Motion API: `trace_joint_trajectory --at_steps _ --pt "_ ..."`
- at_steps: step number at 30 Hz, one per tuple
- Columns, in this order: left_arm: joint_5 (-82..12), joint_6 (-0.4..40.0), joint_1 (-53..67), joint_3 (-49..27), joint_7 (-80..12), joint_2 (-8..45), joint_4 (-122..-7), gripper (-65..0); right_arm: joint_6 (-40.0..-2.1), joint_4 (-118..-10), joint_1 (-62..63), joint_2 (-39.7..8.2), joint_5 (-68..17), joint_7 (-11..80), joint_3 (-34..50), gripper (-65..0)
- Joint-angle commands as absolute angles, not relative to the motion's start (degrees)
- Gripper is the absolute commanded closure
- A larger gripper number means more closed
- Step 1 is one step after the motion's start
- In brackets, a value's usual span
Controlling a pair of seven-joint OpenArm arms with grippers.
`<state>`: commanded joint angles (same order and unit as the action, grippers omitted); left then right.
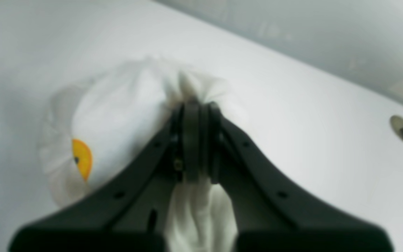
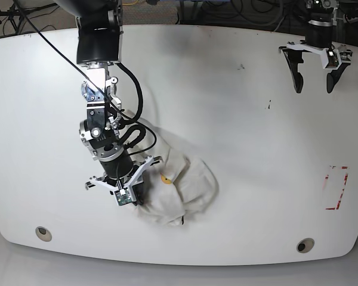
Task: Fold the T-shirt properly
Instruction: 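Lift the gripped shirt with the right gripper and drag it along the table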
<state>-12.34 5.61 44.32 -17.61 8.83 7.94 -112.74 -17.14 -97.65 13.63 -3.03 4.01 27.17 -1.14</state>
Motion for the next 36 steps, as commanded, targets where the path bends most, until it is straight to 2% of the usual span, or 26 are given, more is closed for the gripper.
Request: trace_joint_trajectory --at_steps 4,18,26,28,36 --pt "-12.3 5.4 43.3 -15.7 7.0 8.0 -112.6 -46.4 -16.3 -104.1 8.6 -3.0 4.1 28.3 -1.2 -0.3" --pt "-11.6 5.4 39.5 -14.9 2.4 8.3 -112.3 -46.2 -16.5 -114.2 1.4 -3.6 4.3 29.9 -1.1 0.0" --pt "-11.7 5.4 37.1 -11.3 1.3 8.5 -112.4 -46.4 -16.1 -114.4 4.2 -3.8 4.1 30.3 -1.0 -0.2" --pt "-11.7 5.0 35.4 -6.8 1.4 8.4 -112.5 -46.8 -16.2 -114.0 8.5 -3.3 4.0 29.7 -1.2 0.0" --pt "-11.5 5.0 31.8 -3.6 0.5 8.2 -112.0 -46.6 -16.2 -112.9 13.3 -3.2 3.9 29.9 -0.8 -0.1"
